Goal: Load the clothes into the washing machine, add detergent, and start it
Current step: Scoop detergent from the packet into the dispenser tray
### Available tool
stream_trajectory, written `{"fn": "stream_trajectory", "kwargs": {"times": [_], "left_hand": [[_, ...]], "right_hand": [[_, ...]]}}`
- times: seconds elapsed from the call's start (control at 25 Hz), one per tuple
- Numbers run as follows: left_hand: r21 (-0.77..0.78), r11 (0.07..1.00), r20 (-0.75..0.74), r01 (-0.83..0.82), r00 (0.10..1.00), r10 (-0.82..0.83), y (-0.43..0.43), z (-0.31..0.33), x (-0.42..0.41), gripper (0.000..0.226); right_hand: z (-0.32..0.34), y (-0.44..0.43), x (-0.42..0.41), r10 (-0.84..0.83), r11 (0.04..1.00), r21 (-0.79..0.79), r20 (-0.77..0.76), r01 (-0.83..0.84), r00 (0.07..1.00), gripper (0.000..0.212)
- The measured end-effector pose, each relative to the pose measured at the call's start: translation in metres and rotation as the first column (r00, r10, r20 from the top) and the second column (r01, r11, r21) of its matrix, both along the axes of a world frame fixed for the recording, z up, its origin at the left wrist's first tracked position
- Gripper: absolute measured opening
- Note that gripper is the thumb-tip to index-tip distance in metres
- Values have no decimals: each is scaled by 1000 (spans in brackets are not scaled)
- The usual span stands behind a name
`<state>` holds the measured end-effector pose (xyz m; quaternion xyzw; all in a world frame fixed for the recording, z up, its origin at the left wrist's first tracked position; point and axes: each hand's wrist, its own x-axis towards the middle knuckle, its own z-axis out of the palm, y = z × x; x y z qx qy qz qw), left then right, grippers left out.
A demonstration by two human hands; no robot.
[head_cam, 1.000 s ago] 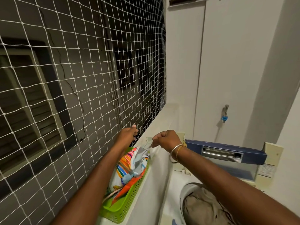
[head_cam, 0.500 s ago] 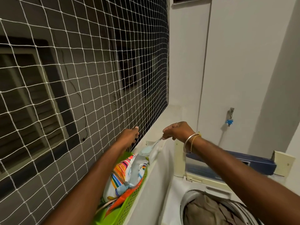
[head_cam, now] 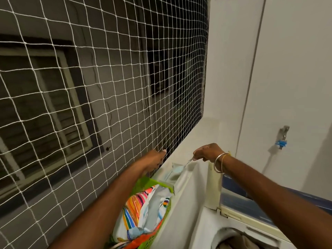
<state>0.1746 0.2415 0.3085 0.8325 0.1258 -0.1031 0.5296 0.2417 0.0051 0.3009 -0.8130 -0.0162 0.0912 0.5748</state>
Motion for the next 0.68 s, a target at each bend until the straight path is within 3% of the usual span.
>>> {"fn": "stream_trajectory", "kwargs": {"times": [0.24,0.44,0.68], "left_hand": [[19,1000,-9,6,1000,-5,4,-9,6,57],[40,999,-9,-17,1000,17,5,-15,9,38],[62,998,2,-32,999,32,1,-15,9,37]], "right_hand": [[-38,4,36,71,995,-68,-11,-71,997,14],[-49,11,50,155,976,-157,-10,-154,988,13],[-52,11,51,204,952,-249,77,-179,976,14]]}}
